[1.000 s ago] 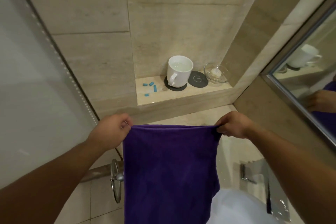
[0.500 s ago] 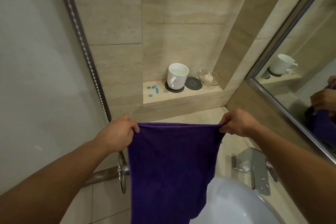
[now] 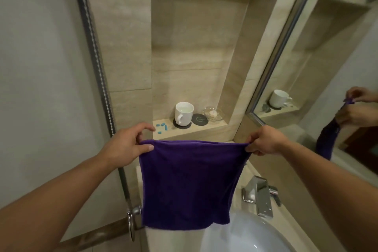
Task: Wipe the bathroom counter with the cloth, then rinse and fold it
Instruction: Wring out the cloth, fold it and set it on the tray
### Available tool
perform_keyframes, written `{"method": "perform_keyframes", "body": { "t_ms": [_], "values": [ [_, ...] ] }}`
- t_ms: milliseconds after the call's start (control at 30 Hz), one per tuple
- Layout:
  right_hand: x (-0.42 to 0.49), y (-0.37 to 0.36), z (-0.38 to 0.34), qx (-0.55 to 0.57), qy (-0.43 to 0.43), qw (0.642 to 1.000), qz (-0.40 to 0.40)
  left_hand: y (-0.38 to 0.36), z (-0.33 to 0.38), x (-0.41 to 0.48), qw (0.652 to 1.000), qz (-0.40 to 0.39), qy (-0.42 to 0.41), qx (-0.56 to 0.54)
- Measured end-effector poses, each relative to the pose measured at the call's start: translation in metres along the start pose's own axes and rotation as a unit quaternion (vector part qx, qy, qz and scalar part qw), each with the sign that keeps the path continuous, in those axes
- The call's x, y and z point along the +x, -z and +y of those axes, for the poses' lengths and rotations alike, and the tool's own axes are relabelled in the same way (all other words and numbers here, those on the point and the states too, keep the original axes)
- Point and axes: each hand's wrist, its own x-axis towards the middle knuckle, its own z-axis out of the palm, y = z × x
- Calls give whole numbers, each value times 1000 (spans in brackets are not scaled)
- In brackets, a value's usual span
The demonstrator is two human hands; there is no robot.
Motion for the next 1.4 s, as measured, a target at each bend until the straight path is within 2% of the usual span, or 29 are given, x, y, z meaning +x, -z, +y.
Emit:
{"method": "perform_keyframes", "body": {
  "t_ms": [133, 333, 500, 700, 933, 1100, 1233, 1400],
  "values": [
    [-37, 36, -16, 27, 17, 999, 28, 40, 36, -11, 1000, 5, 7, -16],
    [-87, 85, -44, 116, 52, 990, 68, 110, 92, -33, 983, 3, 68, -172],
    [-126, 119, -59, 250, 84, 964, 27, 160, 121, -50, 966, 26, 80, -245],
    [-153, 137, -79, 342, 77, 936, 18, 188, 139, -54, 974, 57, 72, -209],
    [-161, 141, -88, 330, 37, 941, 69, 194, 133, -27, 986, 23, 54, -159],
    [-155, 127, -81, 328, -11, 940, 93, 177, 122, -4, 987, -2, 72, -144],
    [-137, 114, -69, 333, -45, 938, 85, 157, 112, 18, 979, -22, 114, -167],
    [-79, 96, -48, 365, -75, 923, 98, 116, 96, 52, 948, -37, 157, -275]
  ]
}}
